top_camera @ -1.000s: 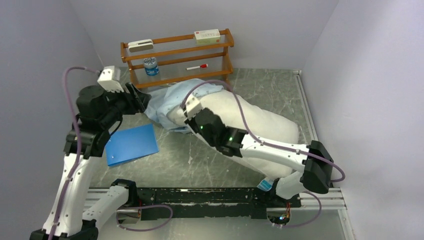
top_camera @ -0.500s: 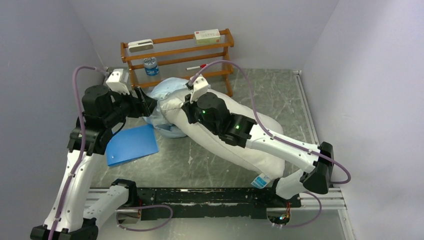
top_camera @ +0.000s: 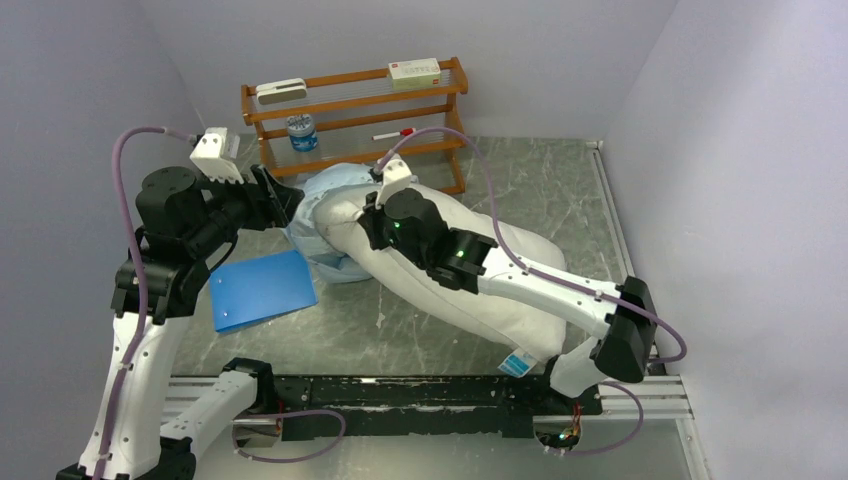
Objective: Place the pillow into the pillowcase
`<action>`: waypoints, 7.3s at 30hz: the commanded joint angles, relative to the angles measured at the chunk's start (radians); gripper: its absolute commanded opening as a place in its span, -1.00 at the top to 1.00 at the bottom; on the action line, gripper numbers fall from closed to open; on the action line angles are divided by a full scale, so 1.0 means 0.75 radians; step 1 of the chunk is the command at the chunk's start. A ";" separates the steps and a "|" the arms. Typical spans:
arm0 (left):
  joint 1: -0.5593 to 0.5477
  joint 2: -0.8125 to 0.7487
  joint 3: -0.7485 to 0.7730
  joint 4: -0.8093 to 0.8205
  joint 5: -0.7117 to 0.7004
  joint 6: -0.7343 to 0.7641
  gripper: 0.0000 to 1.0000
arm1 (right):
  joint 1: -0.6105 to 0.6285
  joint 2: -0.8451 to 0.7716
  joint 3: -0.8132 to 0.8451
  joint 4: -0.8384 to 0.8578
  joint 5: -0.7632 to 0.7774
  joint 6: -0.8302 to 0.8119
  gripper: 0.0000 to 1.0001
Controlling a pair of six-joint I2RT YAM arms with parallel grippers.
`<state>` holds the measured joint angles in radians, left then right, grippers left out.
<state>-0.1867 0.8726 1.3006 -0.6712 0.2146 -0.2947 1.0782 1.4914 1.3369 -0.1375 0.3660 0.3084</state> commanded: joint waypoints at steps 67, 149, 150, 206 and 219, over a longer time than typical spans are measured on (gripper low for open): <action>-0.786 0.309 -0.116 0.107 -1.426 0.163 -0.01 | -0.056 0.025 -0.064 0.384 -0.145 0.142 1.00; -0.787 0.417 0.026 -0.033 -0.709 0.120 -0.52 | -0.725 -0.207 -0.296 -0.047 -0.950 -0.033 -0.99; -0.788 0.445 0.033 -0.019 -0.711 0.133 -0.52 | -0.748 -0.161 -0.286 -0.033 -1.024 -0.045 -0.99; -0.836 0.451 -0.156 1.038 0.343 -0.355 0.91 | -0.609 -0.314 -0.783 0.905 -0.894 0.721 1.00; -0.995 0.433 -0.248 0.841 0.194 -0.283 0.90 | -0.588 -0.417 -0.851 0.752 -0.616 0.742 1.00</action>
<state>-0.8619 1.2320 1.1259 -0.1047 0.2687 -0.4911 0.6250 1.2354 0.7437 0.3561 -0.2619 0.8158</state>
